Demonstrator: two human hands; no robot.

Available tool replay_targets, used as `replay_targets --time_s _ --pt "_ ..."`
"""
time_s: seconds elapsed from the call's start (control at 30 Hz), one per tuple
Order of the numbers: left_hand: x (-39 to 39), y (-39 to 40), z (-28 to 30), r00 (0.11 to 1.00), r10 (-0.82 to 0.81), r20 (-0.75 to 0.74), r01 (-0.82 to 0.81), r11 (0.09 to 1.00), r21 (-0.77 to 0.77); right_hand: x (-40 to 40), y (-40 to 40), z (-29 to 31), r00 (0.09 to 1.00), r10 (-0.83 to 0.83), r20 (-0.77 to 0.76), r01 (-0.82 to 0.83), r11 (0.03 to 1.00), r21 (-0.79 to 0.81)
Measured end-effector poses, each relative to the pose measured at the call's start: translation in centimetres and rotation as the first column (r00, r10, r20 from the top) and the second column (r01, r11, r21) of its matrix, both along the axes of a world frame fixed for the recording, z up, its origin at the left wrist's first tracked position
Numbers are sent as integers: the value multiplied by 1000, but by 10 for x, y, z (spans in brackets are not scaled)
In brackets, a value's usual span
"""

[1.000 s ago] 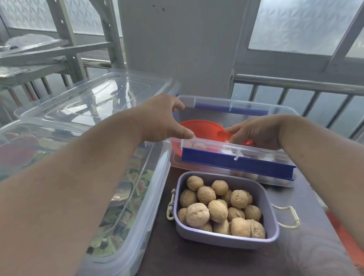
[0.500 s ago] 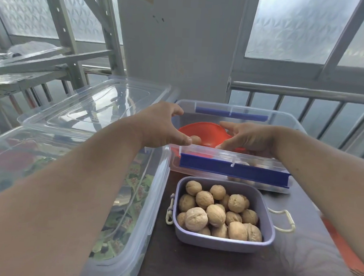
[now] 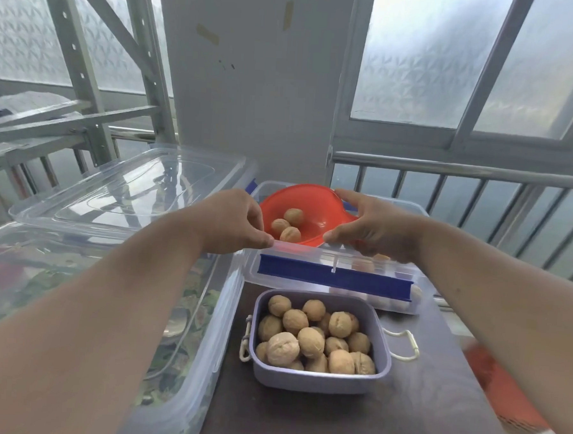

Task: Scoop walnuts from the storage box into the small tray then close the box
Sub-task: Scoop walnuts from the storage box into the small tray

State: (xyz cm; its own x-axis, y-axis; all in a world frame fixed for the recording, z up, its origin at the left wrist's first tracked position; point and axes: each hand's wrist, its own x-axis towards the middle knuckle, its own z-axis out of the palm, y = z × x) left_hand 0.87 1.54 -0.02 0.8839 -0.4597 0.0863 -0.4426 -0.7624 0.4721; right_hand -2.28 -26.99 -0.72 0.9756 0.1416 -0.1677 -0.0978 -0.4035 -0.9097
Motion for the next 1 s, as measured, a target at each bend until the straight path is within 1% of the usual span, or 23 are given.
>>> replay_targets --time_s 0.17,0.33,0.53,0.63,0.77,0.87,1.0 --pt "-2 1 -1 1000 12 -18 -13 1000 -13 -16 -3 0 998 -34 62 34 999 -4" --pt "-2 -1 -1 1000 10 -9 -11 999 -51 -32 -4 10 994 -79 81 77 997 28" --pt "0 -2 -1 997 40 60 -27 978 -209 -45 -11 19 990 -89 108 80 993 88" --pt "-3 -5 1 996 54 64 -33 954 -299 -55 -14 20 989 -77 125 70 996 64" --pt "-12 -9 5 1000 -5 29 16 919 -395 -78 -14 25 986 -61 156 52 997 56" --pt "-16 -13 6 998 -58 36 67 902 -425 -98 -12 31 983 -67 173 61 997 39" --pt "-20 -16 6 994 -109 -7 93 880 -465 -119 -16 32 971 -53 234 45 998 38"
